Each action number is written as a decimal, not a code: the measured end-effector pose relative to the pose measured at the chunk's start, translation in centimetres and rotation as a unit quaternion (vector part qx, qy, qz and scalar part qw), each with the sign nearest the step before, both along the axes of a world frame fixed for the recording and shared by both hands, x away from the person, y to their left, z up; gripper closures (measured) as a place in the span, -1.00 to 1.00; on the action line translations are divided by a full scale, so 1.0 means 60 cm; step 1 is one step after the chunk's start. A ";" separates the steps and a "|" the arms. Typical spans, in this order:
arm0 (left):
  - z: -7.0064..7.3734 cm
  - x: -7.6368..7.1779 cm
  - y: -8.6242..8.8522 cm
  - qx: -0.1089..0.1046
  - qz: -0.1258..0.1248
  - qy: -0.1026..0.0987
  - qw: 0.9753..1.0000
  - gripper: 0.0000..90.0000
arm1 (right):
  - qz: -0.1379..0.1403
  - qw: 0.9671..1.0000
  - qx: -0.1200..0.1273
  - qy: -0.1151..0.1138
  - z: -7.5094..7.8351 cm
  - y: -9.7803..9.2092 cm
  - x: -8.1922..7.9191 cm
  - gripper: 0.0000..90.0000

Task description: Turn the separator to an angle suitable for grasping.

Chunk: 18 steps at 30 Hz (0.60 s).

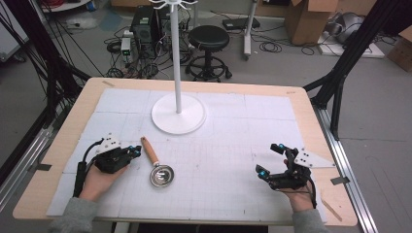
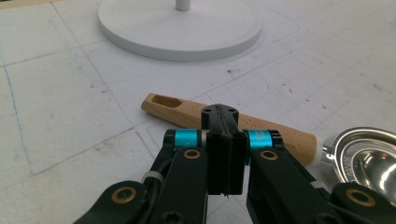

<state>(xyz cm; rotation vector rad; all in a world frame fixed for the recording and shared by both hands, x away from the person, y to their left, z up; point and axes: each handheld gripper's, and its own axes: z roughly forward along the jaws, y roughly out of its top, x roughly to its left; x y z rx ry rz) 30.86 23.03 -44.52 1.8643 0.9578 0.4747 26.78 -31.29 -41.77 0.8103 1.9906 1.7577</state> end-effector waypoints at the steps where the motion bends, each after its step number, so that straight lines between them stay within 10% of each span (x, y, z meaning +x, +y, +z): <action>1: -0.002 0.003 -0.002 0.005 0.000 0.004 1.000 0.99 | 0.000 1.000 0.001 0.001 0.000 0.000 0.000 -0.98; 18: -0.008 0.022 -0.023 0.048 -0.007 0.038 0.998 1.00 | -0.007 1.000 0.002 -0.005 0.001 -0.003 -0.003 -0.98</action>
